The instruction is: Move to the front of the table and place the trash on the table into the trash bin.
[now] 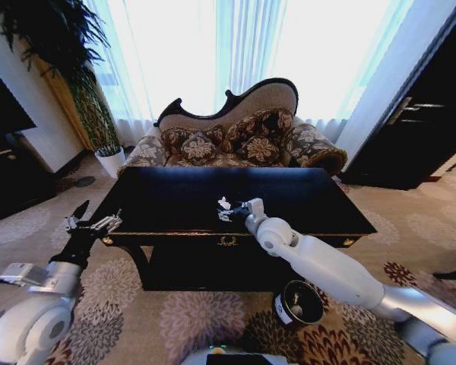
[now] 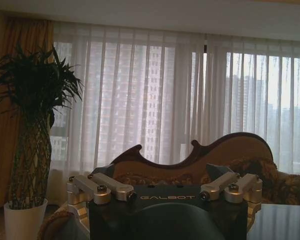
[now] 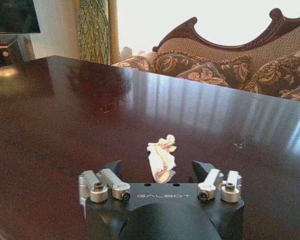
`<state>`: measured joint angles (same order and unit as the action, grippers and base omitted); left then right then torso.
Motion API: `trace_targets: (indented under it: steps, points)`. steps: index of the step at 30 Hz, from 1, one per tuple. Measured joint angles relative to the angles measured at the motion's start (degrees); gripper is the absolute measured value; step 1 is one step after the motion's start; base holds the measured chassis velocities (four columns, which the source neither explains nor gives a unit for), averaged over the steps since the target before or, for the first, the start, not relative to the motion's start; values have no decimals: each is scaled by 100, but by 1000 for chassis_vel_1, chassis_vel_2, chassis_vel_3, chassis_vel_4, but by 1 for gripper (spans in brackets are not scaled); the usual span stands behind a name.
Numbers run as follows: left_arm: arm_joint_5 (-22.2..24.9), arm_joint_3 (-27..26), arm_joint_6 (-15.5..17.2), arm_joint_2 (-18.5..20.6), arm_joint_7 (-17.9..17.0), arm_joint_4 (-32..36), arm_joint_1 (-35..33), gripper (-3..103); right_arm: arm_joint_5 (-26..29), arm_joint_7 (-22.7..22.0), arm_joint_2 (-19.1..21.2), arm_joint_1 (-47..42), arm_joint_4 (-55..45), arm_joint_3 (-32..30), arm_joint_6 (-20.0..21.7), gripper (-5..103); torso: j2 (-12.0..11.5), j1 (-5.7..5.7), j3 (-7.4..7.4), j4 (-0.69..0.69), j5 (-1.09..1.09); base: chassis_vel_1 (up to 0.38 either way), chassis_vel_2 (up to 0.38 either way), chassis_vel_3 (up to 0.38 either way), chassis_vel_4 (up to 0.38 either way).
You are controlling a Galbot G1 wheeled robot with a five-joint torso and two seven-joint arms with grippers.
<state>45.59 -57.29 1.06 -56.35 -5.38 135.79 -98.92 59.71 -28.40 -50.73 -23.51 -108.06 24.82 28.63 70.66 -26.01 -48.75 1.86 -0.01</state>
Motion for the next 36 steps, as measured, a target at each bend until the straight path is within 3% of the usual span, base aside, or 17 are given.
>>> trace_targets:
  steps: [3, 6, 11, 13, 15, 17, 21, 28, 36]
  points:
    - [0, 0, 0, 0, 0, 0, 0, 100, -75, 59, -34, -10, 17, 11, -14, 63, 0, 0, 0, 0, 0, 0, 0, 0, 0]
    - [0, 0, 0, 0, 0, 0, 0, 100, -78, 62, -34, -5, 21, 10, -18, 57, 0, 0, 0, 0, 0, 0, 0, 0, 0]
    - [0, 0, -1, 0, 0, 0, 0, 100, -74, 61, -1, 11, 19, -12, -26, 36, 0, 0, 0, 0, 0, 0, 0, 0, 0]
    - [0, 0, 0, 0, 0, 0, 0, 100, -74, 60, 10, -3, 10, -27, -29, 36, 0, 0, 0, 0, 0, 0, 0, 0, 0]
    - [0, 0, 0, 0, 0, 0, 0, 100, -73, 60, 27, -88, -24, -69, -34, 19, 0, 0, 0, 0, 0, 0, 0, 0, 0]
    - [0, 0, 0, 0, 0, 0, 0, 100, -73, 59, 33, -111, -36, -84, -36, 19, 0, 0, 0, 0, 0, 0, 0, 0, 0]
    - [0, 0, 0, 0, 0, 0, 0, 100, -68, 48, 69, -180, -85, -145, -41, 1, 0, 0, 0, 0, 1, 0, 0, 0, 0]
    - [0, 0, 0, 0, 0, 0, 0, 100, -7, 39, 162, -267, -219, -313, -47, 0, 0, 0, 0, -1, 0, 0, 0, 0, 0]
    - [0, 0, -1, 0, 0, 0, 0, 100, 92, 106, 543, -747, -666, -979, -75, 0, 0, 0, 0, 0, 1, 0, 0, 0, 0]
